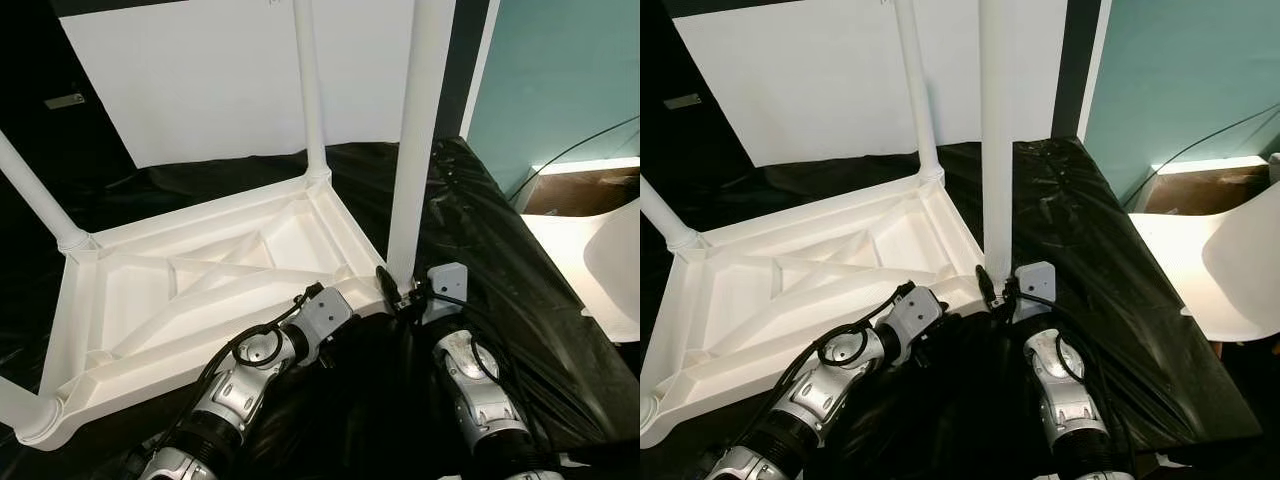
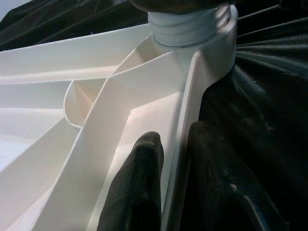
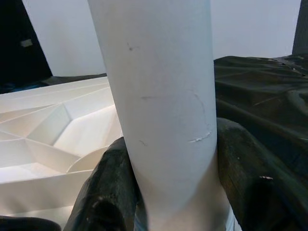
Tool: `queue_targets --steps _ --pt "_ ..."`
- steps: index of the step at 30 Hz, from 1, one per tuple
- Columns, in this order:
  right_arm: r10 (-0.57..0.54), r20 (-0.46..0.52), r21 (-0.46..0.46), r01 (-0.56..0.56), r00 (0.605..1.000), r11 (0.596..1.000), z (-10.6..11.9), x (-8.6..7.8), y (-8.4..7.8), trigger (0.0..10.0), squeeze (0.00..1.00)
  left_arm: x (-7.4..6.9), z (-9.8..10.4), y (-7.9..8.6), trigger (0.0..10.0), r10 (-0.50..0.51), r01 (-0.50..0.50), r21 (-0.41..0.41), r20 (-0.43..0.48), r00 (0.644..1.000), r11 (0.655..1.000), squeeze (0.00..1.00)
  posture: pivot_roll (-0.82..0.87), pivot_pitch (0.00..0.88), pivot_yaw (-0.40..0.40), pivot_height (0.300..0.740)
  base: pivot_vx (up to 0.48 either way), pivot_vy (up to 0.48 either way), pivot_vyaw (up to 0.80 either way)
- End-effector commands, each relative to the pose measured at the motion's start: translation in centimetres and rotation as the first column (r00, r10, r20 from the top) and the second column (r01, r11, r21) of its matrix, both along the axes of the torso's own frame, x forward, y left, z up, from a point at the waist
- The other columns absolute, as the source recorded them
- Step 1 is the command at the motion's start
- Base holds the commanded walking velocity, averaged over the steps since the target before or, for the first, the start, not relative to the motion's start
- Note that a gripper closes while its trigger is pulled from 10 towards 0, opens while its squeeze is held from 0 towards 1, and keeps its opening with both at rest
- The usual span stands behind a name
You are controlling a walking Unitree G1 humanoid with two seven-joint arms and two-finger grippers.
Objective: Building children table
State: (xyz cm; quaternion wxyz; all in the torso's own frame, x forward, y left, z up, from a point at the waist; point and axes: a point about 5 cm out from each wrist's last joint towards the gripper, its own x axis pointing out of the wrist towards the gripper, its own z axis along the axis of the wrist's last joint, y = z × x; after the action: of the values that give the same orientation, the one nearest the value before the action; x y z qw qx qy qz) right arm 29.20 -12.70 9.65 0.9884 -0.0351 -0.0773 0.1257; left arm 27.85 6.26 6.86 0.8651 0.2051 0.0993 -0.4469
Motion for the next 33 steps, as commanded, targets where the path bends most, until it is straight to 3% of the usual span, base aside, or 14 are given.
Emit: queue_targets --steps 1,3,4,10,11,14,17,18,19,23,24,25,26,33 --pt "-0.061 0.024 0.011 0.06 0.998 0.998 0.9 0.5 -0.5 5.2 0.0 -3.1 -5.6 1.3 10.0 -0.016 0.055 0.16 -0.231 0.973 0.986 0.0 -0.06 0.0 0.025 0.74 0.0 0.0 0.0" --pt "-0.052 0.014 0.006 0.052 0.999 0.999 0.7 0.3 -0.3 5.2 0.0 -3.1 -5.6 1.2 10.0 -0.014 0.052 0.158 -0.23 0.973 0.986 0.0 -0.06 0.0 0.025 0.74 0.0 0.0 0.0" --pt "0.014 0.003 0.011 -0.014 1.0 1.0 0.6 0.1 0.1 10.0 1.0 -3.1 -5.6 1.1 10.0 -0.013 0.05 0.156 -0.23 0.973 0.987 0.0 -0.07 0.0 0.023 0.74 0.0 0.0 0.0" --pt "0.233 -0.042 -0.038 -0.235 0.972 0.971 0.5 0.3 0.2 10.0 1.0 -3.3 -5.7 0.8 10.0 -0.016 0.053 0.151 -0.232 0.972 0.987 0.0 -0.08 0.0 0.018 0.74 0.0 0.0 0.0" --pt "0.282 -0.044 -0.066 -0.284 0.958 0.956 0.7 0.5 -0.2 10.0 0.0 -3.3 -5.7 0.7 10.0 -0.019 0.055 0.15 -0.233 0.972 0.987 0.0 -0.09 0.0 0.016 0.74 0.0 0.0 0.0" --pt "0.337 -0.048 -0.101 -0.341 0.94 0.935 1.0 0.7 -0.8 10.0 0.0 -3.3 -5.7 0.5 10.0 -0.022 0.058 0.145 -0.233 0.972 0.988 0.0 -0.09 0.0 0.016 0.74 0.0 0.0 0.0" --pt "0.465 -0.124 -0.154 -0.48 0.877 0.864 1.4 1.2 -2.0 10.0 0.0 -3.3 -5.6 0.1 10.0 -0.028 0.061 0.138 -0.232 0.972 0.989 0.0 -0.1 0.0 0.012 0.74 0.0 0.0 0.0" --pt "0.465 -0.124 -0.154 -0.48 0.877 0.864 1.4 1.2 -2.0 10.0 0.0 -3.3 -5.6 0.1 10.0 -0.028 0.061 0.138 -0.232 0.972 0.989 0.0 -0.1 0.0 0.012 0.74 0.0 0.0 0.0" --pt "0.505 -0.167 -0.176 -0.53 0.846 0.83 1.5 1.5 -2.6 10.0 0.0 -3.3 -5.6 -0.1 10.0 -0.029 0.062 0.134 -0.232 0.972 0.989 0.0 -0.1 0.0 0.009 0.74 0.0 0.0 0.0" --pt "0.551 -0.275 -0.189 -0.606 0.788 0.773 1.8 2.2 -3.9 9.6 0.0 -3.4 -5.7 -0.1 10.0 -0.028 0.061 0.131 -0.235 0.972 0.99 0.0 -0.09 0.0 0.006 0.74 0.0 0.0 0.0" --pt "0.555 -0.287 -0.193 -0.614 0.781 0.765 1.9 2.3 -4.1 3.3 0.0 -3.4 -5.7 -0.1 10.0 -0.027 0.06 0.131 -0.235 0.972 0.99 0.0 -0.09 0.0 0.006 0.74 0.0 0.0 0.0" --pt "0.555 -0.287 -0.193 -0.614 0.781 0.765 1.9 2.3 -4.1 3.3 0.0 -3.4 -5.7 -0.1 10.0 -0.027 0.06 0.131 -0.235 0.972 0.99 0.0 -0.09 0.0 0.006 0.74 0.0 0.0 0.0" --pt "0.565 -0.294 -0.195 -0.626 0.771 0.755 2.1 2.5 -4.3 0.0 0.0 -3.4 -5.7 -0.1 10.0 -0.025 0.058 0.132 -0.234 0.972 0.99 0.0 -0.09 0.0 0.007 0.74 0.0 0.0 0.0" --pt "0.59 -0.322 -0.191 -0.661 0.741 0.726 2.4 2.9 -4.8 0.0 0.0 -3.1 -5.5 0.2 10.0 -0.022 0.054 0.136 -0.227 0.974 0.989 0.0 -0.09 0.0 0.018 0.74 0.0 0.0 0.0"
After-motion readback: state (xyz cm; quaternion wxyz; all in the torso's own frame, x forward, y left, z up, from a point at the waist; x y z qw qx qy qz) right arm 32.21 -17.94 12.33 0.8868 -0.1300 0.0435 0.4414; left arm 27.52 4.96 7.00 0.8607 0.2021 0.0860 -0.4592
